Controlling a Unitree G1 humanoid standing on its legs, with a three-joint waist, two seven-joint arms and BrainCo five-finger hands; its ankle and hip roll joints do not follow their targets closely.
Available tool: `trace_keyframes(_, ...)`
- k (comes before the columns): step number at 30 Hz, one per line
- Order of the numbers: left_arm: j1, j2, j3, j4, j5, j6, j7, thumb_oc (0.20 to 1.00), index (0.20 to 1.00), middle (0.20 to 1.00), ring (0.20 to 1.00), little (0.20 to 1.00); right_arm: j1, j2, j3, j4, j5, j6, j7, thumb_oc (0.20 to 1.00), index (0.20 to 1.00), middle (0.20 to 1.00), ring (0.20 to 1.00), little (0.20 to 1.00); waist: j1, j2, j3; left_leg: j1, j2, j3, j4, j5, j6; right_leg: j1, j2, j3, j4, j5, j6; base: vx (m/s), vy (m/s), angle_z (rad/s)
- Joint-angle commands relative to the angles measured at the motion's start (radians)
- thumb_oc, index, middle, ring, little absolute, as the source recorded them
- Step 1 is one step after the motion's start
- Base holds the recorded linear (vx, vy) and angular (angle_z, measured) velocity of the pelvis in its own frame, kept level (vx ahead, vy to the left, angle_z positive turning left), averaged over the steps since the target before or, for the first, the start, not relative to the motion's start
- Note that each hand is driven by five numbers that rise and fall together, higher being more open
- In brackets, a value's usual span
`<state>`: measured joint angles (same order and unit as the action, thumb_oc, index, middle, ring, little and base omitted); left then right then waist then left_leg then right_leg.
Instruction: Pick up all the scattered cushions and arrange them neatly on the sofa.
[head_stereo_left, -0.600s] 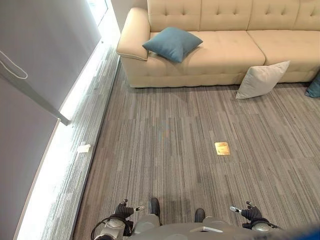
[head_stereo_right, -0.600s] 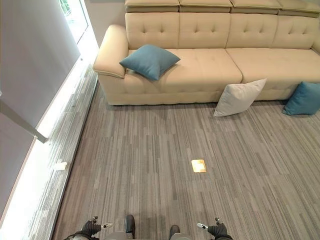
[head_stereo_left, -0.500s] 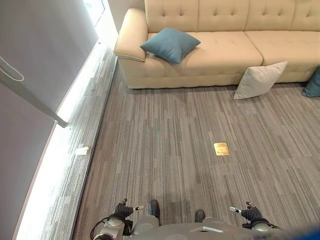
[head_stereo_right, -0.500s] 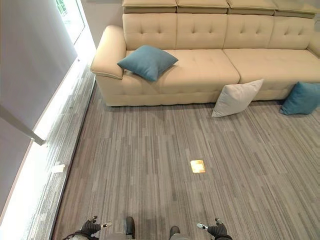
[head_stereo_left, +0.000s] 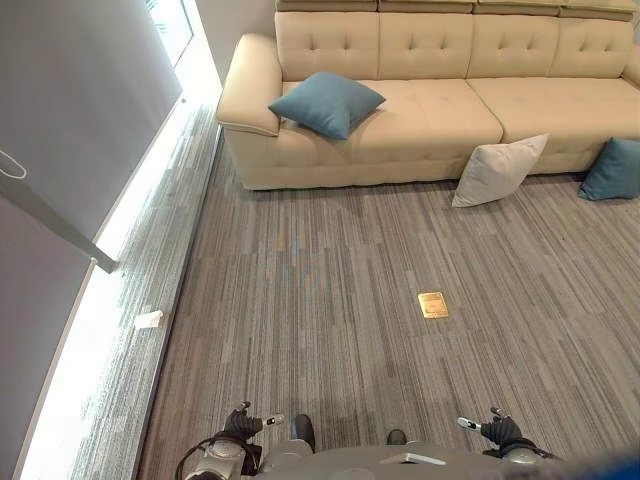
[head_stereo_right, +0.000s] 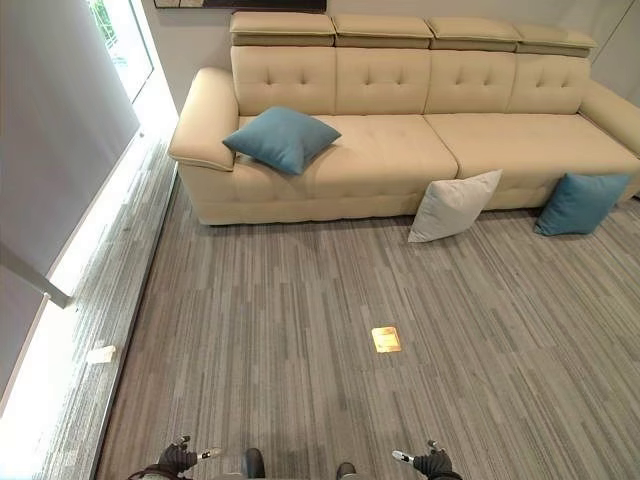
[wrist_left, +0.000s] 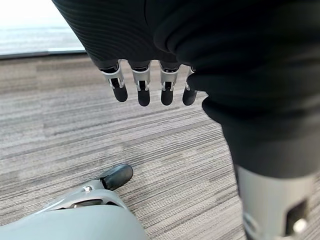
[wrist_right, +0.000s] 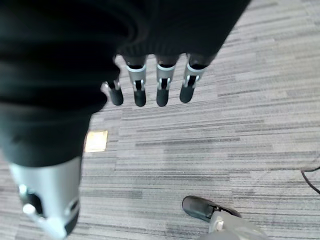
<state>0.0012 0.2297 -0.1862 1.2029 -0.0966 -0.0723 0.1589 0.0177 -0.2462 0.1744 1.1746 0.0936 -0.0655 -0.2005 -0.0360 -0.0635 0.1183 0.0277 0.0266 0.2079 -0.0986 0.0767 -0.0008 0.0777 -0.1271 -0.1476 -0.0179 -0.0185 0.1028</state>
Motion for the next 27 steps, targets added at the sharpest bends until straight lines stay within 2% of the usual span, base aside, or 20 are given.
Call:
trace_keyframes(1,-0.041,0.01,0.004,0.042,0.015,-0.009,0.011,1.0,1.0,1.0,1.0,1.0,-0.075,-0.021,0.036,-0.017,-0.014,-0.008,-0.006,1.0,1.0,1.0,1.0,1.0,0.023,0.023,0.054,0.018,-0.051,-0.081,0.028,-0.102,0.037,-0.103,-0.018,0.07,0.236,-0.008,0.07,0.09,0.088,-0.2)
trace_keyframes(2,-0.045,0.015,0.004,0.043,0.016,-0.011,0.014,1.0,1.0,1.0,1.0,1.0,-0.076,-0.02,0.036,-0.022,-0.013,-0.009,-0.008,1.0,1.0,1.0,1.0,1.0,0.019,0.028,0.061,0.028,-0.056,-0.095,0.026,-0.107,0.042,-0.134,-0.007,0.088,0.284,0.001,0.065,0.11,0.066,-0.18)
trace_keyframes(3,-0.046,0.015,0.001,0.041,0.016,-0.013,0.016,1.0,1.0,1.0,1.0,1.0,-0.076,-0.022,0.039,-0.024,-0.014,-0.01,-0.009,1.0,1.0,1.0,1.0,1.0,0.014,0.032,0.064,0.037,-0.061,-0.104,0.024,-0.111,0.043,-0.144,0.004,0.097,0.278,-0.003,0.058,0.19,0.024,0.01)
trace_keyframes(5,-0.052,0.016,-0.003,0.037,0.012,-0.015,0.014,1.0,1.0,1.0,1.0,1.0,-0.08,-0.031,0.047,-0.028,-0.017,-0.01,-0.01,1.0,1.0,1.0,1.0,1.0,0.006,0.037,0.07,0.054,-0.067,-0.117,0.021,-0.121,0.043,-0.168,0.025,0.093,0.221,-0.004,0.04,0.21,-0.066,0.36)
trace_keyframes(6,-0.057,0.014,-0.008,0.034,0.007,-0.019,0.011,1.0,1.0,1.0,1.0,1.0,-0.077,-0.037,0.047,-0.037,-0.017,-0.01,-0.013,1.0,1.0,1.0,1.0,1.0,-0.013,0.038,0.084,0.074,-0.071,-0.15,0.027,-0.129,0.04,-0.217,0.06,0.097,0.186,0.015,0.03,0.2,-0.13,0.79)
trace_keyframes(7,-0.06,0.013,-0.012,0.034,0.009,-0.021,0.009,1.0,1.0,1.0,1.0,1.0,-0.073,-0.039,0.045,-0.039,-0.016,-0.012,-0.015,1.0,1.0,1.0,1.0,1.0,-0.014,0.034,0.085,0.075,-0.075,-0.161,0.037,-0.135,0.038,-0.205,0.063,0.096,0.167,0.012,0.028,0.3,-0.272,1.06)
trace_keyframes(8,-0.072,0.004,-0.029,0.033,0.018,-0.024,0.007,1.0,1.0,1.0,1.0,1.0,-0.059,-0.041,0.031,-0.042,-0.002,-0.022,-0.014,1.0,1.0,1.0,1.0,1.0,-0.029,0.025,0.079,0.071,-0.075,-0.173,0.085,-0.164,0.018,-0.168,0.077,0.111,0.129,0.001,0.008,0.21,-0.263,1.01)
trace_keyframes(11,-0.081,-0.006,-0.041,0.029,0.014,-0.021,0.002,1.0,1.0,1.0,1.0,1.0,-0.045,-0.041,0.004,-0.04,0.038,-0.034,-0.012,1.0,1.0,1.0,1.0,1.0,-0.043,0.011,0.077,0.023,-0.06,-0.137,0.209,-0.187,-0.025,-0.117,0.075,0.084,0.094,-0.012,-0.019,0.12,-0.218,0.88)
trace_keyframes(13,-0.085,-0.011,-0.046,0.02,0.0,-0.018,-0.001,1.0,1.0,1.0,1.0,1.0,-0.044,-0.044,0.001,-0.037,0.05,-0.035,-0.014,1.0,1.0,1.0,1.0,1.0,-0.043,0.001,0.092,-0.05,-0.039,-0.107,0.36,-0.159,-0.054,-0.093,0.068,0.062,0.082,-0.015,-0.039,0.07,-0.156,0.72)
trace_keyframes(14,-0.084,-0.012,-0.042,0.018,-0.012,-0.017,0.0,1.0,1.0,1.0,1.0,1.0,-0.04,-0.045,0.001,-0.032,0.059,-0.033,-0.011,1.0,1.0,1.0,1.0,1.0,-0.038,-0.009,0.099,-0.09,-0.012,-0.07,0.428,-0.138,-0.057,-0.063,0.067,0.048,0.065,-0.024,-0.054,0.11,-0.139,0.37)
trace_keyframes(15,-0.083,-0.012,-0.041,0.019,-0.017,-0.017,0.001,1.0,1.0,1.0,1.0,1.0,-0.037,-0.045,0.003,-0.029,0.061,-0.031,-0.011,1.0,1.0,1.0,1.0,1.0,-0.033,-0.012,0.1,-0.107,-0.003,-0.059,0.424,-0.137,-0.052,-0.051,0.068,0.043,0.057,-0.031,-0.056,0.16,-0.114,0.2)
trace_keyframes(17,-0.076,-0.01,-0.037,0.021,-0.017,-0.012,0.002,1.0,1.0,1.0,1.0,1.0,-0.03,-0.047,0.007,-0.024,0.057,-0.031,-0.012,1.0,1.0,1.0,1.0,1.0,-0.024,-0.016,0.094,-0.141,0.004,-0.047,0.368,-0.149,-0.037,-0.034,0.067,0.041,0.044,-0.046,-0.053,0.19,-0.031,0.21)
trace_keyframes(18,-0.069,-0.009,-0.036,0.024,-0.011,-0.01,0.003,1.0,1.0,1.0,1.0,1.0,-0.026,-0.047,0.008,-0.026,0.053,-0.029,-0.011,1.0,1.0,1.0,1.0,1.0,-0.019,-0.016,0.091,-0.147,0.004,-0.05,0.328,-0.138,-0.033,-0.026,0.071,0.042,0.042,-0.055,-0.051,0.31,0.01,0.23)
trace_keyframes(20,-0.058,-0.005,-0.031,0.033,-0.009,-0.009,0.015,1.0,1.0,1.0,1.0,1.0,-0.034,-0.048,0.016,-0.023,0.044,-0.024,-0.024,1.0,1.0,1.0,1.0,1.0,0.01,-0.007,0.093,-0.231,0.016,-0.077,0.214,-0.024,-0.048,0.023,0.097,0.064,0.033,-0.093,-0.048,0.46,0.091,0.1)
trace_keyframes(22,-0.04,-0.005,-0.014,0.043,-0.016,-0.005,0.013,1.0,1.0,1.0,1.0,1.0,-0.025,-0.04,0.014,-0.025,0.034,-0.023,-0.021,1.0,1.0,1.0,1.0,1.0,0.018,-0.001,0.068,-0.192,0.0,-0.074,0.169,-0.028,-0.032,0.036,0.095,0.081,0.073,-0.115,-0.035,0.52,0.247,-0.55)
trace_keyframes(23,-0.041,-0.006,-0.013,0.046,-0.011,-0.003,0.012,1.0,1.0,1.0,1.0,1.0,-0.03,-0.033,0.014,-0.022,0.024,-0.022,-0.021,1.0,1.0,1.0,1.0,1.0,0.023,-0.001,0.058,-0.173,-0.016,-0.064,0.165,-0.046,-0.017,0.025,0.077,0.087,0.13,-0.112,-0.013,0.47,0.329,-1.44)
trace_keyframes(24,-0.046,0.0,-0.015,0.039,-0.008,-0.004,0.01,1.0,1.0,1.0,1.0,1.0,-0.038,-0.034,0.02,-0.031,0.007,-0.018,-0.019,1.0,1.0,1.0,1.0,1.0,0.025,0.005,0.057,-0.14,-0.025,-0.044,0.156,-0.07,0.005,-0.024,0.043,0.074,0.251,-0.093,0.019,0.46,0.369,-1.46)
trace_keyframes(25,-0.055,0.008,-0.024,0.031,-0.002,-0.004,0.01,1.0,1.0,1.0,1.0,1.0,-0.055,-0.039,0.024,-0.061,-0.006,-0.017,-0.023,1.0,1.0,1.0,1.0,1.0,0.01,0.018,0.074,-0.08,-0.034,-0.019,0.146,-0.104,0.03,-0.122,-0.001,0.036,0.428,0.003,0.057,0.35,0.266,-1.24)
trace_keyframes(26,-0.056,0.009,-0.025,0.03,-0.001,-0.005,0.011,1.0,1.0,1.0,1.0,1.0,-0.058,-0.04,0.025,-0.062,-0.009,-0.017,-0.024,1.0,1.0,1.0,1.0,1.0,0.008,0.022,0.077,-0.063,-0.034,-0.014,0.14,-0.11,0.033,-0.136,-0.014,0.016,0.433,0.012,0.058,0.39,0.175,-0.54)
trace_keyframes(27,-0.058,0.008,-0.025,0.031,-0.004,-0.005,0.01,1.0,1.0,1.0,1.0,1.0,-0.074,-0.046,0.03,-0.067,-0.018,-0.018,-0.027,1.0,1.0,1.0,1.0,1.0,0.0,0.034,0.08,-0.023,-0.032,-0.007,0.118,-0.126,0.033,-0.18,-0.031,-0.036,0.402,0.012,0.042,0.3,0.036,-0.19)
